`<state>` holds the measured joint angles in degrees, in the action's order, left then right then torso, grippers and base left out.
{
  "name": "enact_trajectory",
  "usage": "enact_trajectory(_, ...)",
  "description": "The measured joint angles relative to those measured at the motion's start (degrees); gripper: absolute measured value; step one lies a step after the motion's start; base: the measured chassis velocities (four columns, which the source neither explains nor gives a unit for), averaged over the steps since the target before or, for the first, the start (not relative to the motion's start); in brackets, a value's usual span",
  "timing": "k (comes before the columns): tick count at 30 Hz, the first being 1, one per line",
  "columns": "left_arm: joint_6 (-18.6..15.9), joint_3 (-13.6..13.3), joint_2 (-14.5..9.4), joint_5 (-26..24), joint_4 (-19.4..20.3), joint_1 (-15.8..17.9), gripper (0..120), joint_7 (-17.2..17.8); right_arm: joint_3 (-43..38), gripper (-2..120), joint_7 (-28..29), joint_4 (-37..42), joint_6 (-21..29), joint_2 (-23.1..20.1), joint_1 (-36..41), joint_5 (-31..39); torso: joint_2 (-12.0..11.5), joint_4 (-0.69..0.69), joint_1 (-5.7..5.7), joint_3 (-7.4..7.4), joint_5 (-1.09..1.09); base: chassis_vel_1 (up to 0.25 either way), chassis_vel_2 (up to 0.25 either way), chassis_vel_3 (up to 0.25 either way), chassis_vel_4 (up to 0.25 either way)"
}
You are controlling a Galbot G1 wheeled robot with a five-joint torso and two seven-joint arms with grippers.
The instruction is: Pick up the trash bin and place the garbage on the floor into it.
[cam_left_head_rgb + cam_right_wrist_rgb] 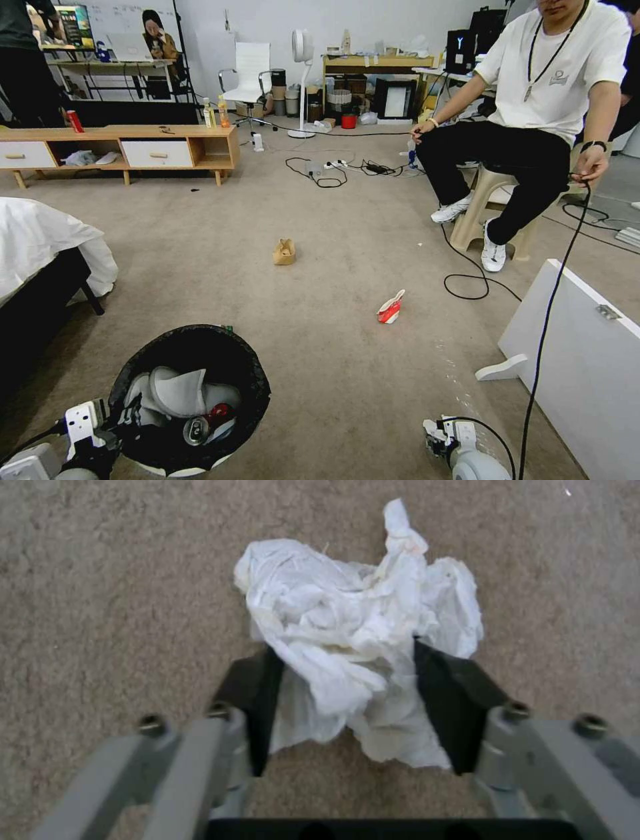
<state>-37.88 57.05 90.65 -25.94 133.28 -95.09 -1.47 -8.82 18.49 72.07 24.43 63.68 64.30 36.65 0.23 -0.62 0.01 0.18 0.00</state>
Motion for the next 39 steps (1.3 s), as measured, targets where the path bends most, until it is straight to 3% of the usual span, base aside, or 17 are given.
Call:
enact_trajectory(6,0.2,0.1,-0.3,-0.2,0.0,-0.3,7,-0.1,0.0,14,0.1,0.1,-0.3,0.3,0.5,-0.7,0.0,0.0,0.0,0.0,0.0,0.0,0.0,0.0,0.0)
enact_trajectory(11,0.2,0.2,-0.3,-0.2,0.0,-0.4,7,-0.1,0.1,1,0.2,0.7,-0.4,-0.1,1.1,-0.8,0.0,0.0,0.0,0.0,0.0,0.0,0.0,0.0,0.0)
enact_trajectory(25,-0.1,-0.1,-0.6,-0.4,0.1,-0.4,7,0.0,-0.2,0,0.0,8.3,-2.3,-4.6,3.9,0.7,0.0,0.0,0.0,0.0,0.0,0.0,0.0,0.0,0.0)
enact_trajectory(33,-1.1,-0.2,-1.6,-2.6,0.5,0.0,7,0.9,-0.7,0,1.1,23.7,-3.9,-9.9,5.3,4.8,0.0,0.01,0.0,0.0,0.0,0.0,0.0,0.0,0.0)
enact_trajectory(35,-1.5,-0.2,-2.1,-3.5,0.7,0.0,7,1.1,-0.8,0,2.1,30.9,-4.6,-12.4,4.6,7.6,0.0,0.0,0.0,0.0,0.0,0.0,0.0,0.0,0.0)
enact_trajectory(39,-1.8,-0.2,-2.4,-3.8,0.9,0.0,7,1.2,-0.8,0,2.7,35.8,-5.4,-14.4,3.2,10.2,0.0,0.01,0.0,0.0,0.0,0.0,0.0,0.0,0.0)
